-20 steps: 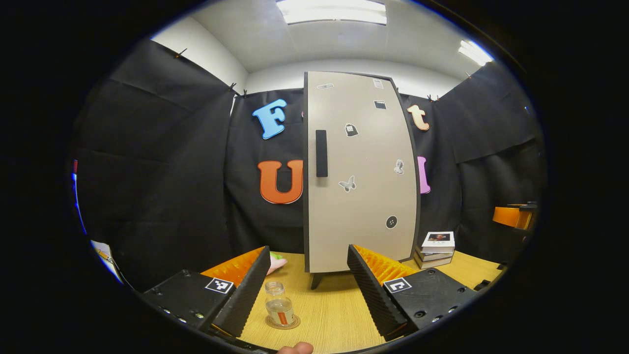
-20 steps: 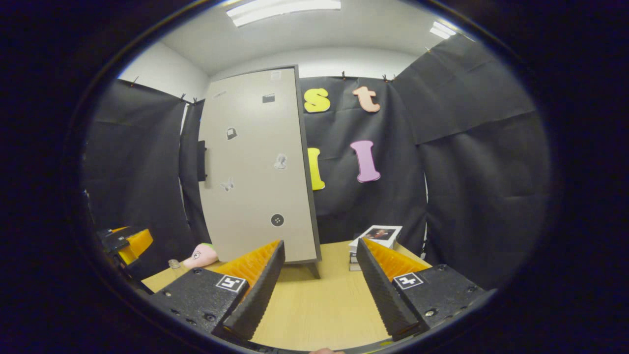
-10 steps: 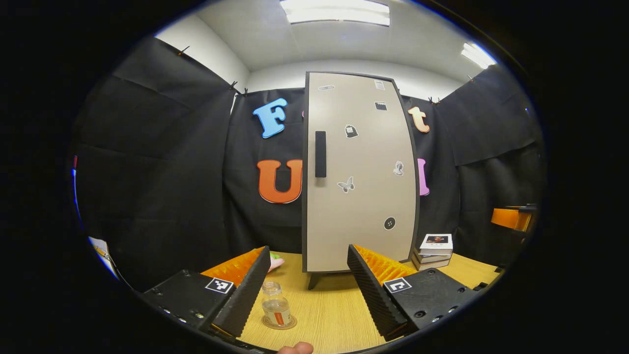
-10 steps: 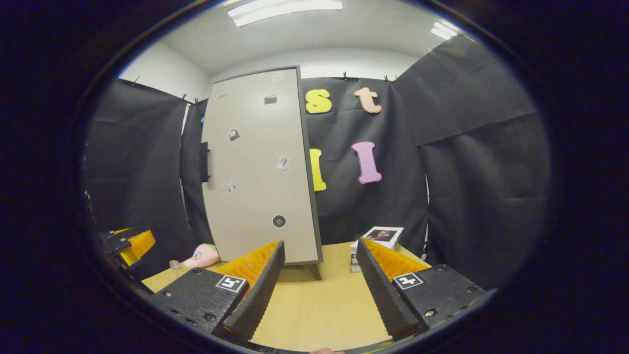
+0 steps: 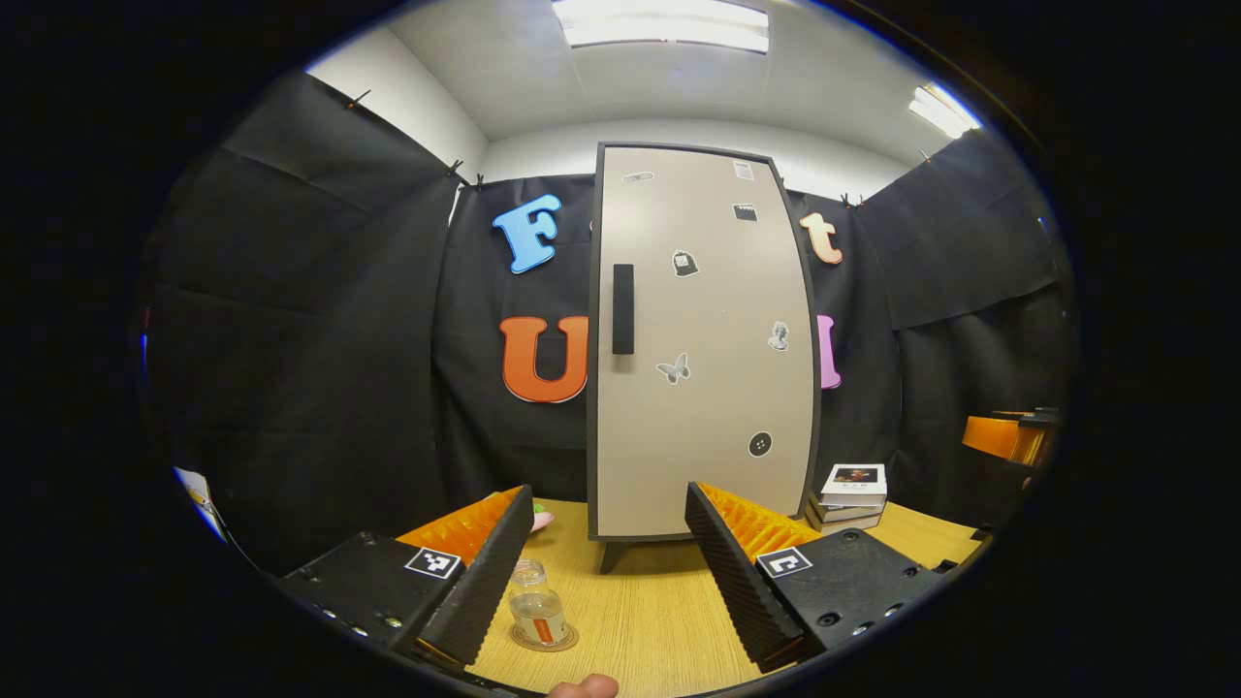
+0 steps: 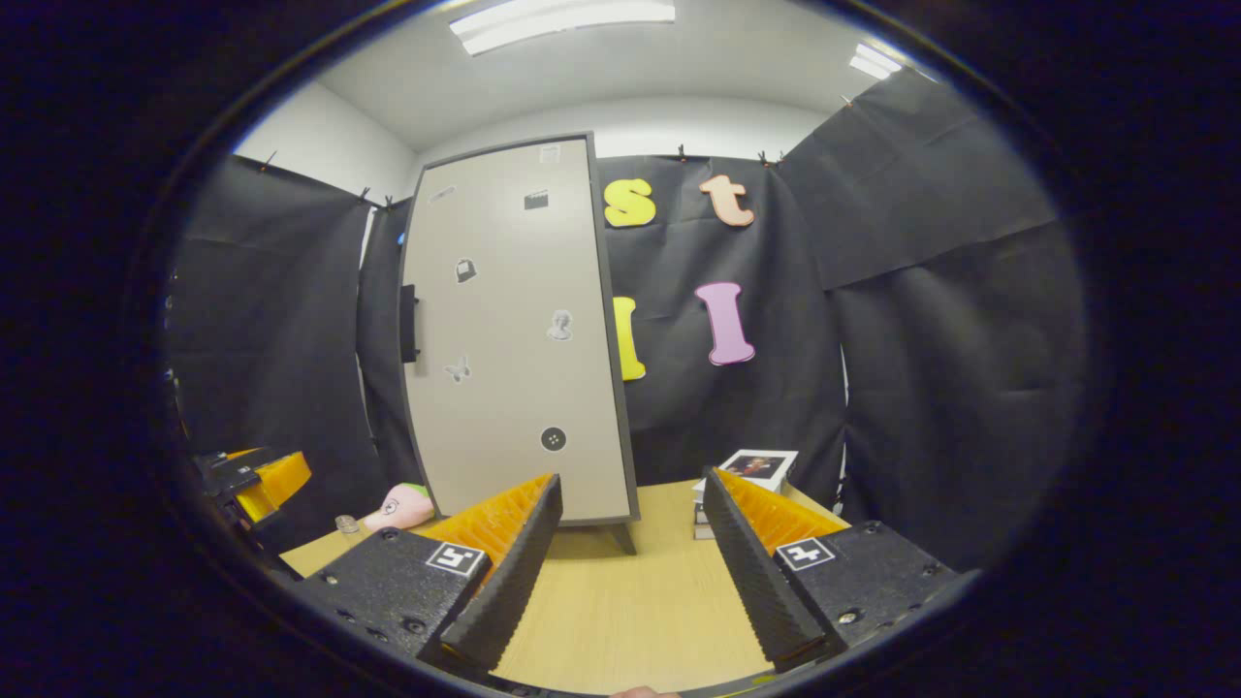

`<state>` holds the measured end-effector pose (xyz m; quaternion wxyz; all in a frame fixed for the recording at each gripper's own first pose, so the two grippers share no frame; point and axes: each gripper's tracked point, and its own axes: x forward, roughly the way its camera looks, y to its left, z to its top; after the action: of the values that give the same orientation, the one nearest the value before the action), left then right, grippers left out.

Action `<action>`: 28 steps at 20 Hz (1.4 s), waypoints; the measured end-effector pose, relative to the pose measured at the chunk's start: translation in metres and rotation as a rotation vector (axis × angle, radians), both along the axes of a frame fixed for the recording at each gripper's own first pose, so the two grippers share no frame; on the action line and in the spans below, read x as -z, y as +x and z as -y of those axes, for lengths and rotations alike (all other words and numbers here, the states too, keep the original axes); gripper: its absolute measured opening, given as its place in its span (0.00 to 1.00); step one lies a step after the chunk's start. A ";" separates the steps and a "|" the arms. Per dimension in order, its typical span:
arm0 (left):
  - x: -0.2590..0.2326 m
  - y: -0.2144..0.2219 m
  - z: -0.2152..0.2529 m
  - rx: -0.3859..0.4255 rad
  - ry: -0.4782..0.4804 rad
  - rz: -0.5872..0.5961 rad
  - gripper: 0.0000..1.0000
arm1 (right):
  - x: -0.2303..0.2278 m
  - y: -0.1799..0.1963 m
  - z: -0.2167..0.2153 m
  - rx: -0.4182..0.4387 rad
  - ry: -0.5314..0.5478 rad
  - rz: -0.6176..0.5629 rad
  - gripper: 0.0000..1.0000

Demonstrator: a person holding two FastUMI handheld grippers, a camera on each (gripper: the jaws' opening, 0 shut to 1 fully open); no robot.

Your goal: Open the cabinet door with the right hand, grasp the bottle in the cabinet with the left hand and place it on the coaster, then close the cabinet door with the right hand.

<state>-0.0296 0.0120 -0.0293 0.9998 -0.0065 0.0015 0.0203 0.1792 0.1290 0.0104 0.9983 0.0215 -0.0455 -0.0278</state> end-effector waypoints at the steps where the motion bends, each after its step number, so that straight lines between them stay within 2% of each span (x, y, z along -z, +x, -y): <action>1: 0.000 0.000 -0.001 -0.001 0.001 0.000 0.95 | -0.001 0.000 0.000 -0.001 -0.002 0.001 0.94; 28: -0.005 -0.003 0.007 0.020 0.019 0.015 0.95 | 0.008 0.007 -0.007 -0.024 -0.022 -0.022 0.94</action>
<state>-0.0331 0.0053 -0.0247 0.9999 0.0030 -0.0061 0.0103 0.1860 0.1359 0.0027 0.9992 0.0110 -0.0343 -0.0153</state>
